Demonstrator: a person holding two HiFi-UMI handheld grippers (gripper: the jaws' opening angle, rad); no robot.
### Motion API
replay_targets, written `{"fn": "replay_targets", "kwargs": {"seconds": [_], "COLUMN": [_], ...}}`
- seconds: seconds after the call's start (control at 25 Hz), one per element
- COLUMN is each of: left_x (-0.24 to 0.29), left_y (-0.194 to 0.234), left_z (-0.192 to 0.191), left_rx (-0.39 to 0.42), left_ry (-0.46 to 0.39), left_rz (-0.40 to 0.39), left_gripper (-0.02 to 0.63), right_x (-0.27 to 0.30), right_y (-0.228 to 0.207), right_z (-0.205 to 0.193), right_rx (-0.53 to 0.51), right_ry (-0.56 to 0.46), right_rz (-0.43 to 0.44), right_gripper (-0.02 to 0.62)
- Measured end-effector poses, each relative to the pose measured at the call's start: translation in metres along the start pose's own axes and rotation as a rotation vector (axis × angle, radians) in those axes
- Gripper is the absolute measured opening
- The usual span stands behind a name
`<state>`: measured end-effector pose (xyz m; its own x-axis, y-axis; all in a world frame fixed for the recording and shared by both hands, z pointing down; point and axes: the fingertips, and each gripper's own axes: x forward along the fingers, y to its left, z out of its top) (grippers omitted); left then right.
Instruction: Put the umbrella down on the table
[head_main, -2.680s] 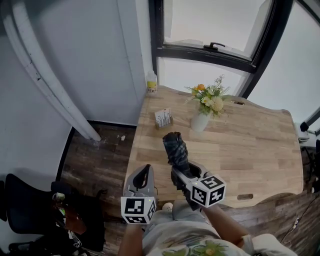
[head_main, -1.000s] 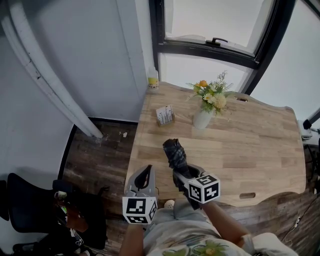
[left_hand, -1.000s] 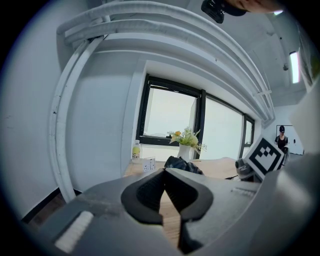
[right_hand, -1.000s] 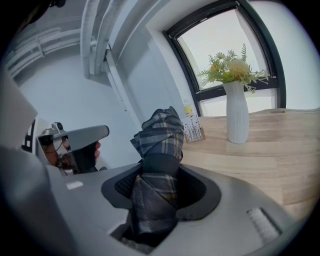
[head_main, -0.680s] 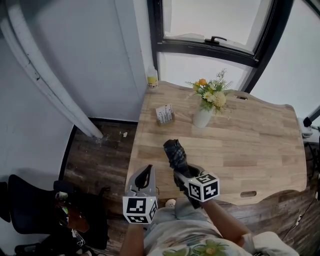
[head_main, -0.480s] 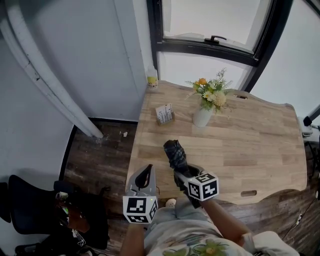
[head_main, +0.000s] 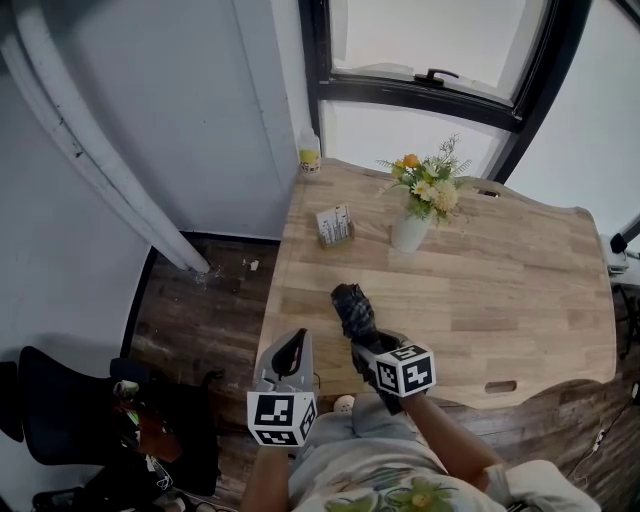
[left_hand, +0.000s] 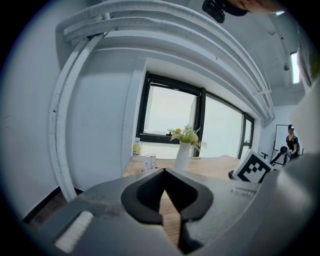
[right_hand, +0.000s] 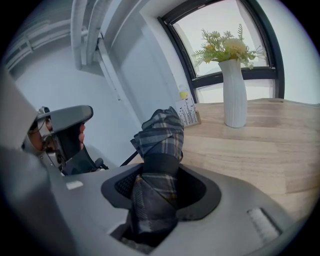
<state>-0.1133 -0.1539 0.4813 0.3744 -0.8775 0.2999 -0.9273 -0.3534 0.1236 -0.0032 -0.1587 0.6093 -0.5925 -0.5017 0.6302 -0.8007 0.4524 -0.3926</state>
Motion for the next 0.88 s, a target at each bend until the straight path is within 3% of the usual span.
{"fn": "replay_targets", "kwargs": {"seconds": [0.88], "left_x": [0.0], "left_y": [0.009], "left_z": [-0.005], "left_rx": [-0.006], "left_ry": [0.013], "left_rz": [0.014], "left_gripper": [0.003], "right_x": [0.034], "right_y": [-0.024], "right_z": [-0.042], "right_rx": [0.017], "right_ry": [0.133], "right_rz": [-0.033], "right_gripper": [0.198]}}
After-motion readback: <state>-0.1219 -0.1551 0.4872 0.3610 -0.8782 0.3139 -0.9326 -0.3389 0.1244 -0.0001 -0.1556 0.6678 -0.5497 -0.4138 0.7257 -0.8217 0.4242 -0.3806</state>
